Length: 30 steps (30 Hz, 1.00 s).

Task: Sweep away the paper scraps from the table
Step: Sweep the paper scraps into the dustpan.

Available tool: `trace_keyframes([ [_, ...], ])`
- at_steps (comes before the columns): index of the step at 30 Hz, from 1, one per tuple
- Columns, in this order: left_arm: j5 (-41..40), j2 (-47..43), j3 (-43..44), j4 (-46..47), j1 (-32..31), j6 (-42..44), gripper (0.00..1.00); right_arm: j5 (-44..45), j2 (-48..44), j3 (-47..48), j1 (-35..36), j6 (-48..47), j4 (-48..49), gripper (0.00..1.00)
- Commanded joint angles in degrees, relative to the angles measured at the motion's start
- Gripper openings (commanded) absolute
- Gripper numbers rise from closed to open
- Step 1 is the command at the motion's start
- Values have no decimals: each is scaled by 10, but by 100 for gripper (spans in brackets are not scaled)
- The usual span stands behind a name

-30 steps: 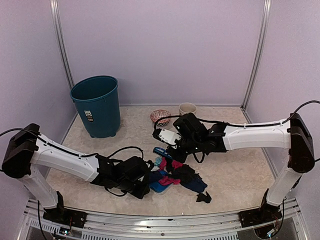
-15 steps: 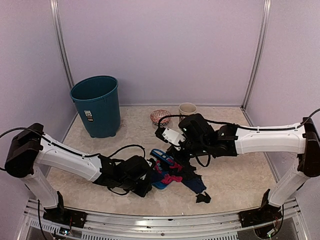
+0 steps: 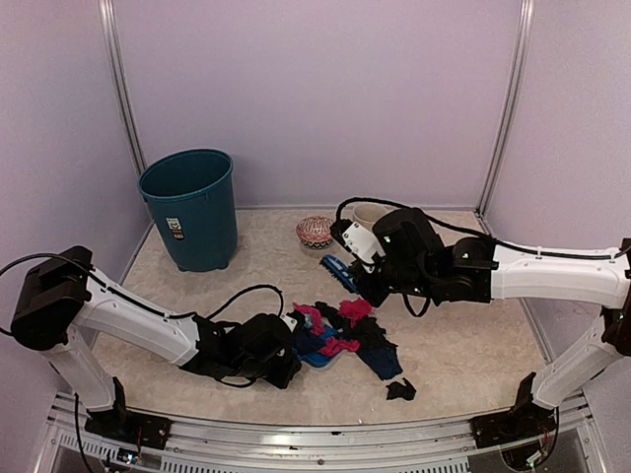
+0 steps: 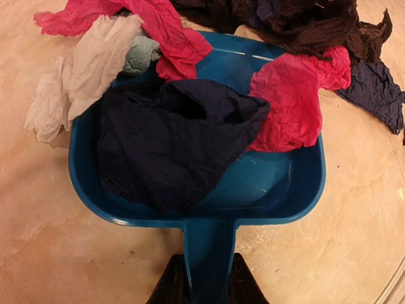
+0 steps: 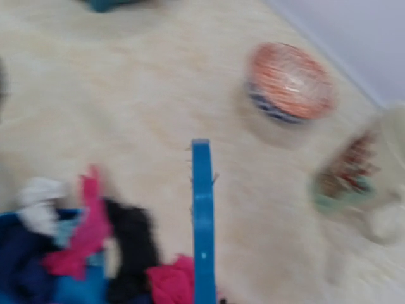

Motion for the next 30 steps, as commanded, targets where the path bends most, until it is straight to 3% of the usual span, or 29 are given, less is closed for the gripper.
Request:
trace_keyframes([
  [1, -17, 33, -23, -47, 0, 3, 0, 103, 9, 3, -25, 16, -22, 0],
  [14, -16, 35, -17, -61, -3, 1, 0, 57, 136, 3, -42, 14, -23, 0],
  [30, -12, 47, -22, -55, -3, -1, 0, -29, 169, 18, 31, 17, -5, 0],
])
